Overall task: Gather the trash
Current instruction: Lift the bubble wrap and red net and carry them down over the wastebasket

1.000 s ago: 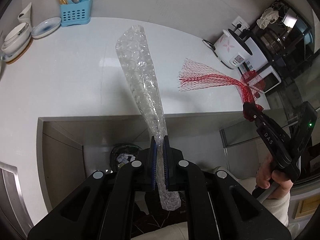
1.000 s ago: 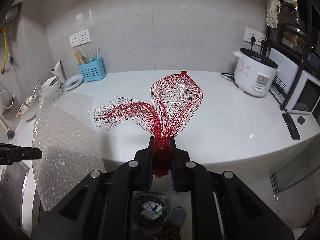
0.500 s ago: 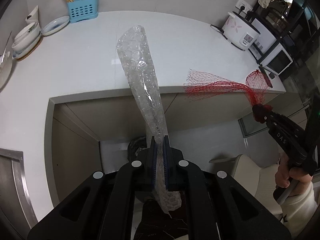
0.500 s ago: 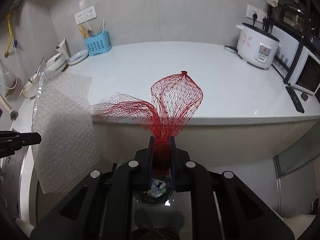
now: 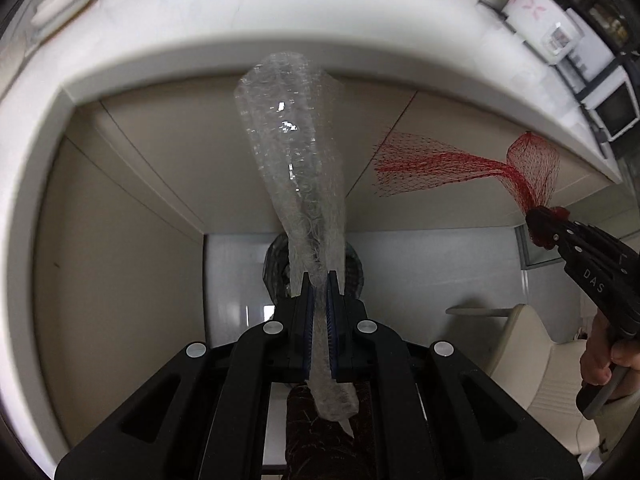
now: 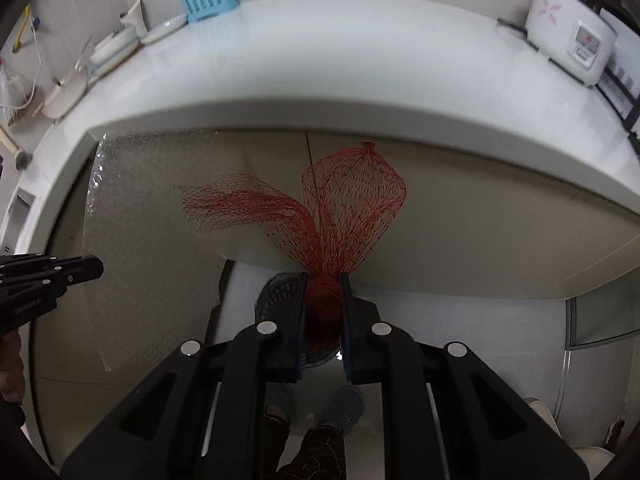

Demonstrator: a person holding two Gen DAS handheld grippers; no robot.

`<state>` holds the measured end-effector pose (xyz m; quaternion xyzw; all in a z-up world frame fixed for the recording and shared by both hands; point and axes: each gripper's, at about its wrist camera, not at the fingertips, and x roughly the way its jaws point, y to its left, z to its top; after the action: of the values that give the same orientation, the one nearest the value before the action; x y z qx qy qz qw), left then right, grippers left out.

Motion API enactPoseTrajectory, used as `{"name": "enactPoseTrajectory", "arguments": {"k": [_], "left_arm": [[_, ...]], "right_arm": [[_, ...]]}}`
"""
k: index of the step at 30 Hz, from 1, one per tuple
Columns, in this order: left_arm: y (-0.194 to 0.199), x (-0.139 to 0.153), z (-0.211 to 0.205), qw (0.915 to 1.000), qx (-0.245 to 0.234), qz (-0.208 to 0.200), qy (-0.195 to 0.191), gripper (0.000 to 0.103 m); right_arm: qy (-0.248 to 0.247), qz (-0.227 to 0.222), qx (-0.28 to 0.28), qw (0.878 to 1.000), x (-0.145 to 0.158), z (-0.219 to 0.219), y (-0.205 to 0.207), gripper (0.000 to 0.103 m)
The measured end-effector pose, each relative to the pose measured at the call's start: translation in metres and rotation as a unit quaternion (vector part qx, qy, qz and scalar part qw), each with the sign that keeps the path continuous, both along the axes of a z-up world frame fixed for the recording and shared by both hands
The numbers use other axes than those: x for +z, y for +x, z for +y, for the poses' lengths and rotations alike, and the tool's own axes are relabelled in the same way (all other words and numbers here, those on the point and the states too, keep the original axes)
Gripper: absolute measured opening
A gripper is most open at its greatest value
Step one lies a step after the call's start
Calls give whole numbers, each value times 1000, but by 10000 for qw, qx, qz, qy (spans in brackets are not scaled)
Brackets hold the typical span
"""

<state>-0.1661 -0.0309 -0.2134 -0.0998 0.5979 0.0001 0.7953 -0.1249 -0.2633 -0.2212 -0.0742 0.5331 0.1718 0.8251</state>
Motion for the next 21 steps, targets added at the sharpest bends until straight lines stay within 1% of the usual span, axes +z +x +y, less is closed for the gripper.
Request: {"name": "enactPoseTrajectory", "arguments": {"k": [2, 5, 6, 8, 9, 12, 15, 18, 21], "left_arm": [[-1, -27, -5, 10000, 5, 8, 31, 5], [-2, -76, -11, 9999, 35, 91, 31, 5], [-2, -94, -13, 9999, 52, 155, 56, 5], [1, -136, -15, 9994, 124, 309, -43, 5], [2, -156, -16, 9993, 146, 336, -50, 5], [8, -210, -16, 9992, 216, 331, -98, 5], [14, -260, -19, 9992, 164, 359, 12, 5], [22, -297, -20, 9995, 160, 265, -14, 5], [25, -326, -27, 9998, 33, 170, 131, 5]], "right_arm": [[-23, 80, 46, 10000, -26, -1, 2, 12], [-137, 230, 93, 9996, -80, -3, 6, 12], [-193, 282, 87, 9994, -97, -3, 6, 12], [-256, 403, 73, 9988, -129, -5, 8, 12], [-344, 434, 80, 9984, -150, -6, 9, 12], [-435, 560, 184, 9973, -197, -4, 9, 12], [-579, 673, 241, 9958, -241, -2, 9, 12], [-597, 771, 295, 9948, -274, 3, 15, 12], [-588, 831, 271, 9944, -298, 7, 18, 12]]}}
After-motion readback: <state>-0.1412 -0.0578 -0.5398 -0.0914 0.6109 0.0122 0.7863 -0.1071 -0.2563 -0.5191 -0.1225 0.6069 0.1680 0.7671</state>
